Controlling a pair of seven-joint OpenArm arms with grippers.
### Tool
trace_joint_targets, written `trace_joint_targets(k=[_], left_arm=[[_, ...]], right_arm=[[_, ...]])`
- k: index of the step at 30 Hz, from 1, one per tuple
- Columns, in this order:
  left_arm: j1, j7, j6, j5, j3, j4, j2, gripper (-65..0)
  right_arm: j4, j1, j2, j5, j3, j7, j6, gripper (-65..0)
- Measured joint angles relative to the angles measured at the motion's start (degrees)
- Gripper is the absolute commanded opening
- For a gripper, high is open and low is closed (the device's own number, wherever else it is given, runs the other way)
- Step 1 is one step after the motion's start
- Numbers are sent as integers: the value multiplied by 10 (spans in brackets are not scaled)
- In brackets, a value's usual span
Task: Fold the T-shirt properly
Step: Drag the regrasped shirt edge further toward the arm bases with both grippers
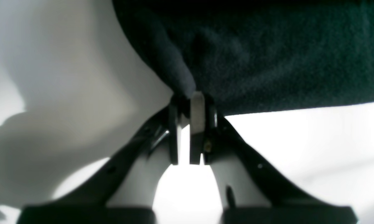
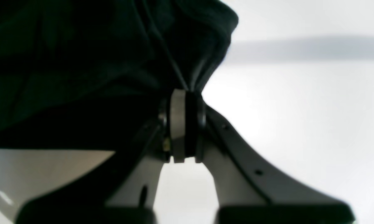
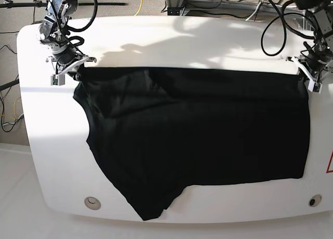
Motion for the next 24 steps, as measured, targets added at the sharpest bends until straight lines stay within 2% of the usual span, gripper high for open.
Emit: trace_joint_targets(k=[10,14,19,24], left_arm=[[114,61,-4,8,-42,121,26,-642],[151,65,5,8,-40,182,49,-637],[187,60,-4,-7,-34,216,72,-630],[236,56,3,-5,-23,253,81,-630]], right_arm=[[81,-99,1,-3,3,-3,3,-650],[123,-131,-1,-16,0,-19,-2,-650],[148,-161,-3,-13,1,-25,1,-650],[185,-181,-2,-21,7,-58,-2,-650]])
